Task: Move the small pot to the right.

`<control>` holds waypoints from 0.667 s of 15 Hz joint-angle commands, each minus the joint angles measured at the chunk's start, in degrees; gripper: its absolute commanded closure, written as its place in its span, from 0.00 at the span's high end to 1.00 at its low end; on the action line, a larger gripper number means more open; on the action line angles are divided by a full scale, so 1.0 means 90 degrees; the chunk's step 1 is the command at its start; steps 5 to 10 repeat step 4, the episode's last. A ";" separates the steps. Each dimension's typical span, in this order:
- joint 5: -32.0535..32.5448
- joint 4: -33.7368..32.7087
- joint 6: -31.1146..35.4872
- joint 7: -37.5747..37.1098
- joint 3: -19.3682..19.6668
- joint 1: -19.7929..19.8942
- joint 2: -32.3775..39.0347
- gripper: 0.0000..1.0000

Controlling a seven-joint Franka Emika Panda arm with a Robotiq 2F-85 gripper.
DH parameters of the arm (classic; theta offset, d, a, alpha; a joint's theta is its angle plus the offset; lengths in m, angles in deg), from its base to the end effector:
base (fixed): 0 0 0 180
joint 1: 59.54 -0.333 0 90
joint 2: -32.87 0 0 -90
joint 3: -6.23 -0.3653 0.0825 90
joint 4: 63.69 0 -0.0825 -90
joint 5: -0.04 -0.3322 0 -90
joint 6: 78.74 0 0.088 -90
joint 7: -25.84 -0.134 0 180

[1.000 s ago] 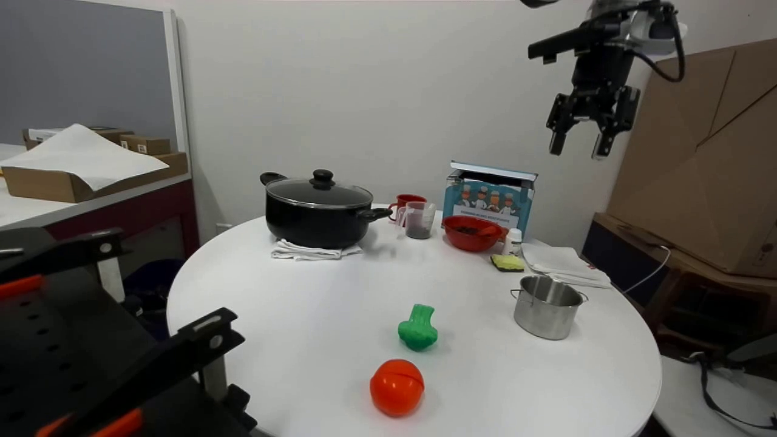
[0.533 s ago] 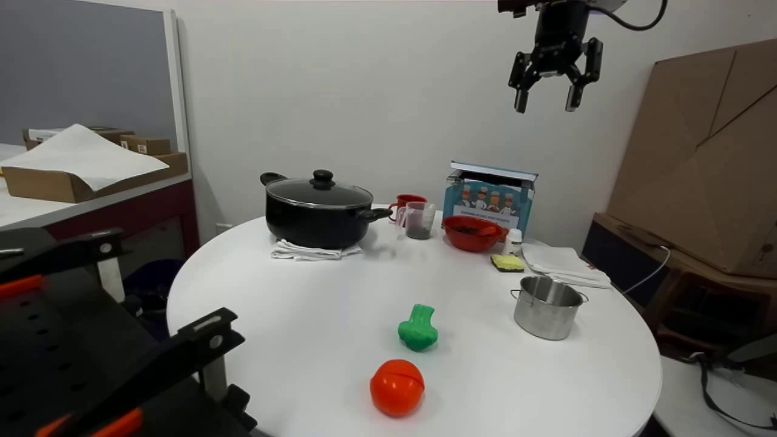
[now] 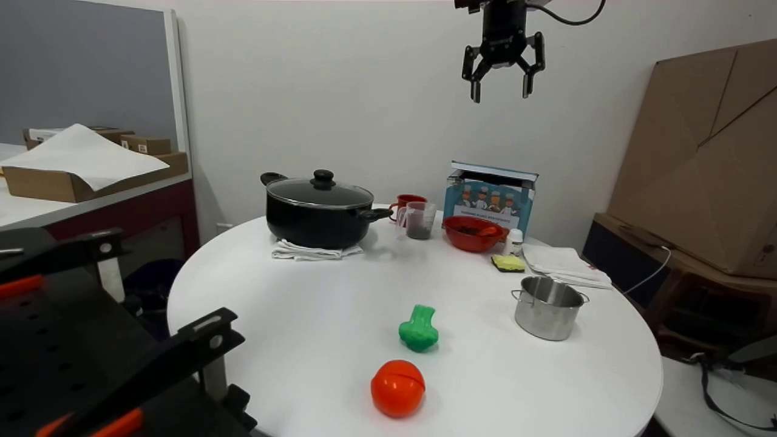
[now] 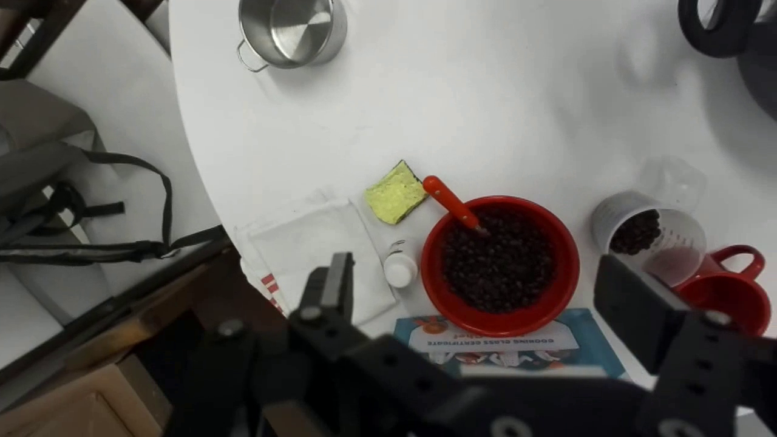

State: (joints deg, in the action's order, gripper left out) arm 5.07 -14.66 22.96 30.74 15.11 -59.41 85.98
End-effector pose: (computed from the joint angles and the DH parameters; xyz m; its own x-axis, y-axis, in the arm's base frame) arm 0.7666 -0.0793 0.3683 0.9997 0.0052 -0.0226 0.0098 -0.9783 0.2070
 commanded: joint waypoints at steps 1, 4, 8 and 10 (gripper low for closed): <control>0.0015 0.0111 0.0023 0.0020 0.0000 -0.0043 -0.0068 1.00; 0.0017 0.0251 0.0054 0.0110 0.0007 -0.0017 -0.0157 1.00; 0.0017 0.0251 0.0054 0.0110 0.0007 -0.0017 -0.0157 1.00; 0.0017 0.0251 0.0054 0.0110 0.0007 -0.0017 -0.0157 1.00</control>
